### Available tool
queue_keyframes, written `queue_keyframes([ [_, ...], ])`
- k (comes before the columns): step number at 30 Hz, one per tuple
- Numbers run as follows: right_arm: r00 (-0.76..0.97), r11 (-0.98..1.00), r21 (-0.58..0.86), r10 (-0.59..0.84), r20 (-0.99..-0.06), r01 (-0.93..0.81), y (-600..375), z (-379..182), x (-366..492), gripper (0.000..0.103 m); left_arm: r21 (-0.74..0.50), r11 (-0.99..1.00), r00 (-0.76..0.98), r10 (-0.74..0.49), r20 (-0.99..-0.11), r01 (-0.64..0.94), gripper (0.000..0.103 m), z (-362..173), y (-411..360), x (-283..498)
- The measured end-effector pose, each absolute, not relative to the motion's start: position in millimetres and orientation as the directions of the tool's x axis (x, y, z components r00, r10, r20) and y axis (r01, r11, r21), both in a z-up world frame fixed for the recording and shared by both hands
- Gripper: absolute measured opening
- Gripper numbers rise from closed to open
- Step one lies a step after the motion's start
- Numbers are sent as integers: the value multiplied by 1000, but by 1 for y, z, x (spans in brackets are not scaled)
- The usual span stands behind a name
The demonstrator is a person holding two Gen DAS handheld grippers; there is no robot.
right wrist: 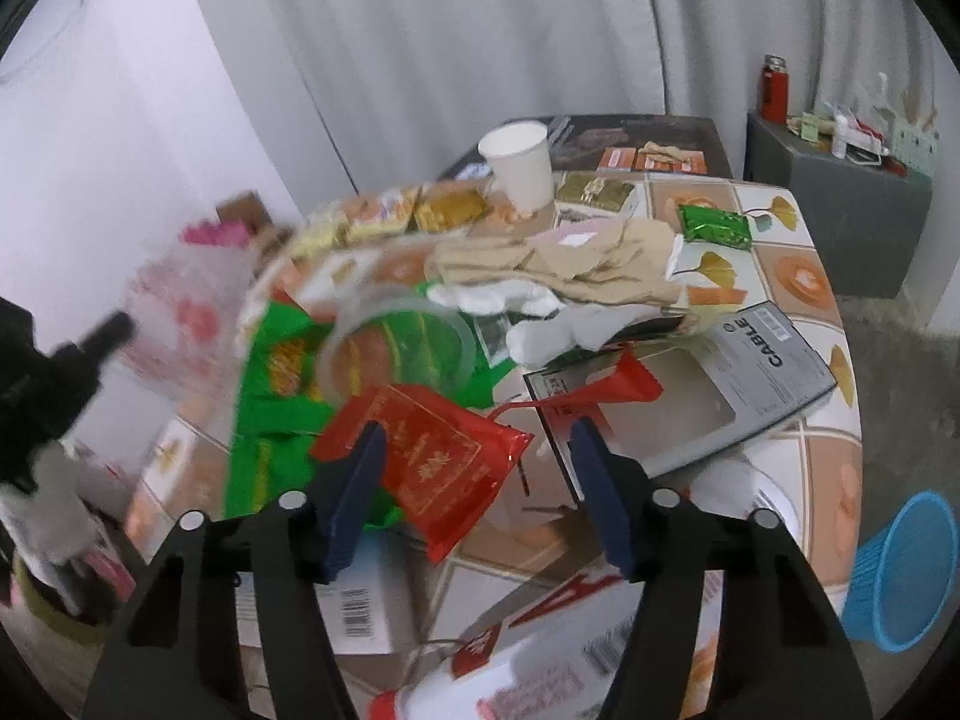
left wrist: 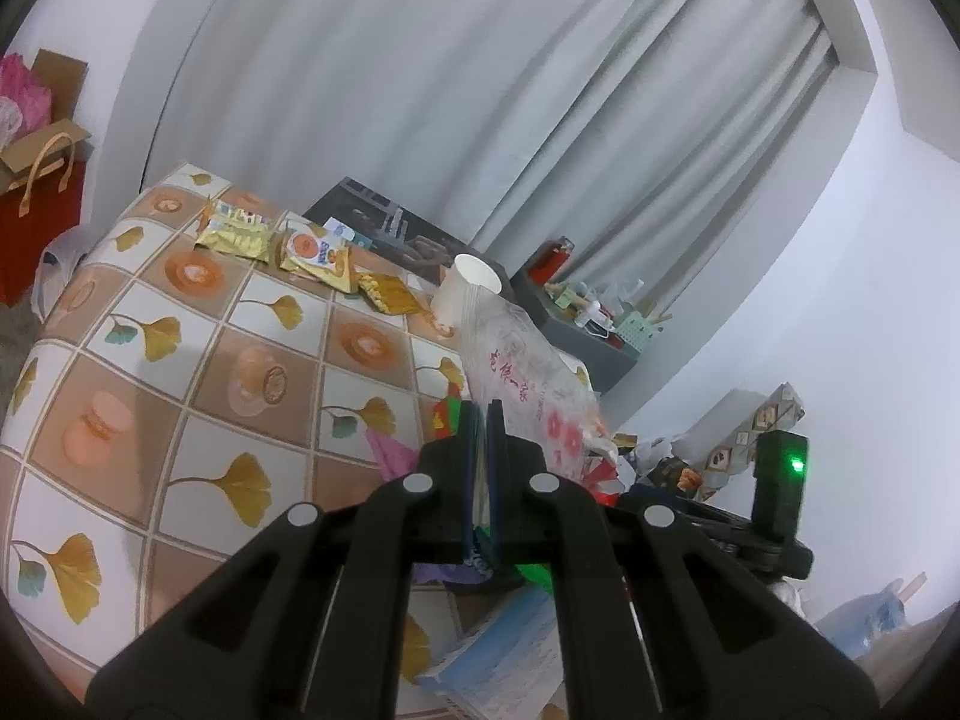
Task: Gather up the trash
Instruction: 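Grasp the clear pink-printed plastic bag with the left gripper, then carry the plastic bag to the blue wastebasket and open the left gripper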
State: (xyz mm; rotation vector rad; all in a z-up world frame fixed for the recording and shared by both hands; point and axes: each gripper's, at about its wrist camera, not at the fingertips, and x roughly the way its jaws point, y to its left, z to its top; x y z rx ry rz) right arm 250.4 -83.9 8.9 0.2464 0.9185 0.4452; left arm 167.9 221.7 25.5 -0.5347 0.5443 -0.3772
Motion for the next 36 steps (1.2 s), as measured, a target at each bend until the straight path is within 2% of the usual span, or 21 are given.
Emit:
queue_keyframes([
  [5, 488, 897, 345, 440, -754, -276, -72, 0, 257, 42, -571, 798, 795, -467, -387, 190, 2, 20, 228, 166],
  [7, 475, 900, 339, 433, -766, -275, -69, -5, 262, 29, -574, 797, 796, -465, -387, 187, 2, 18, 231, 166],
  [13, 491, 900, 338, 434, -755, -276, -69, 0, 259, 10, -571, 800, 804, -456, -381, 183, 2, 21, 235, 162],
  [17, 513, 889, 365, 458, -726, -277, -74, 12, 253, 6, -567, 803, 814, -447, -371, 182, 2, 29, 235, 155],
  [26, 652, 879, 421, 457, -605, -226, -137, 66, 203, 6, -527, 808, 803, -486, -344, 263, 2, 68, 192, 140],
  [30, 731, 897, 425, 370, -574, -120, -198, 76, 169, 6, -463, 816, 775, -527, -350, 346, 2, 88, 134, 140],
  [36, 780, 897, 419, 160, -605, 142, -317, 61, 109, 6, -393, 785, 642, -619, -452, 480, 2, 97, -1, 173],
])
